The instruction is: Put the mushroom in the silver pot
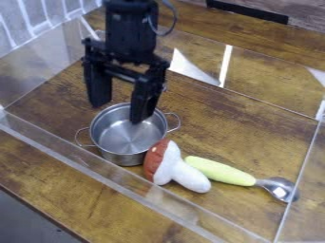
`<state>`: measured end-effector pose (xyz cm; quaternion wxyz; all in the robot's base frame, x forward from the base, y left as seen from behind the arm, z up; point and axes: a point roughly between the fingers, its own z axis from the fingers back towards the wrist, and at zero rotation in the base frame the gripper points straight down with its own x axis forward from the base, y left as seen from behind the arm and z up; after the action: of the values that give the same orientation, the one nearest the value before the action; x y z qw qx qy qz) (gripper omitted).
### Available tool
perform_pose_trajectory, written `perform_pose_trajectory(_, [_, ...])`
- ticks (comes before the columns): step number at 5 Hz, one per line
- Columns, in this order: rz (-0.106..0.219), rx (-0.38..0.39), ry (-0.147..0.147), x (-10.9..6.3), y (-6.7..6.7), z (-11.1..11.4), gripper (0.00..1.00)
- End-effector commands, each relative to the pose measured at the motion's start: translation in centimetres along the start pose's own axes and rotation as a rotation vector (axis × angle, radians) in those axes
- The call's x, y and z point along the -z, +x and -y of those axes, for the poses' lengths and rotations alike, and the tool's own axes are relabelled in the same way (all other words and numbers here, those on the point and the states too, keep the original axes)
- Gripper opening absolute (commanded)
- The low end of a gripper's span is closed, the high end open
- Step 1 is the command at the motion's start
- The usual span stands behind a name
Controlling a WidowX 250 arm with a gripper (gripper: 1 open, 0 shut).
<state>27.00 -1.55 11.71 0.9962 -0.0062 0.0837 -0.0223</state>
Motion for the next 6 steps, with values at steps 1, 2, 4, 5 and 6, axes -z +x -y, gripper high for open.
perform_pose_trajectory(1, [0.076, 0.033, -0.001, -1.5, -1.5, 1.5, 1.0])
perform_pose_trajectory(2, [0.074, 0.112, 0.005, 0.2, -1.2, 0.9, 1.0])
perform_pose_trajectory(4, [0.085, 0.185, 0.02, 4.0, -0.2, 1.0, 1.0])
perform_pose_trajectory(5, [0.089, 0.169, 0.022, 5.3, 0.2, 1.3, 1.0])
perform_pose_trajectory(6, [0.094, 0.197, 0.022, 5.7, 1.2, 2.8, 1.0])
